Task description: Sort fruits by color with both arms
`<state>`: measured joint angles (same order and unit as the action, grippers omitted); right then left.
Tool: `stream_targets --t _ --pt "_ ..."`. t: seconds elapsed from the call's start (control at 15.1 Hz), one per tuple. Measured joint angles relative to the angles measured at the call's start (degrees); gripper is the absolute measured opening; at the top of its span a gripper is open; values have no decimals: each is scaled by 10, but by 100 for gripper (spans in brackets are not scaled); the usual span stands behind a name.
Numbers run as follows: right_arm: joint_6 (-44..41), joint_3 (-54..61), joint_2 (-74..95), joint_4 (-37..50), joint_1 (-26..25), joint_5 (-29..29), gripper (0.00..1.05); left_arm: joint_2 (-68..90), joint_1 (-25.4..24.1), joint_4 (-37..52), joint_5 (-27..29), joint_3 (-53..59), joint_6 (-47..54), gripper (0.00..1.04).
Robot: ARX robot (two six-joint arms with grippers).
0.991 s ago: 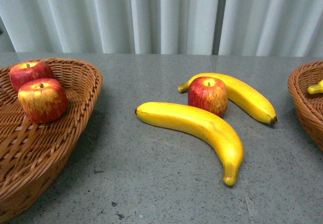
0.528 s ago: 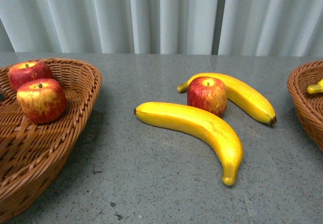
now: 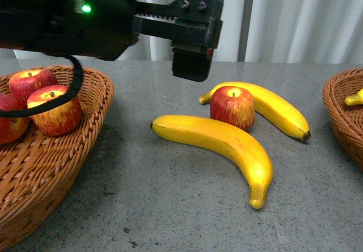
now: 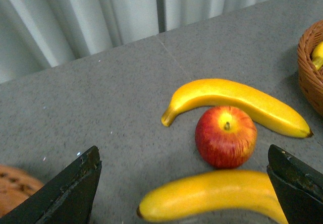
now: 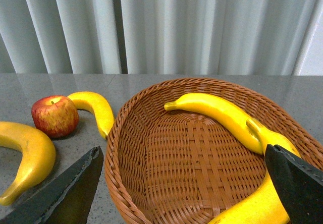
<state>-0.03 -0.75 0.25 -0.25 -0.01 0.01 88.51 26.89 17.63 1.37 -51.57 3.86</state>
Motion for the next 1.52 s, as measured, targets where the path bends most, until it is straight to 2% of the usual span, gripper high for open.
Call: stream_targets --t 0.2,0.59,0.92,1.06,1.52 --pt "0 0 0 0 0 0 98 119 -11 -47 -71 -130 51 98" --pt "0 0 0 0 0 0 98 236 11 -109 -106 -242 85 98" --pt "0 0 0 0 0 0 98 287 28 -151 -77 -273 101 98" --pt "0 0 0 0 0 0 98 276 42 -122 -49 -239 96 98" --pt "0 0 0 0 0 0 98 271 59 -124 -50 -217 83 98"
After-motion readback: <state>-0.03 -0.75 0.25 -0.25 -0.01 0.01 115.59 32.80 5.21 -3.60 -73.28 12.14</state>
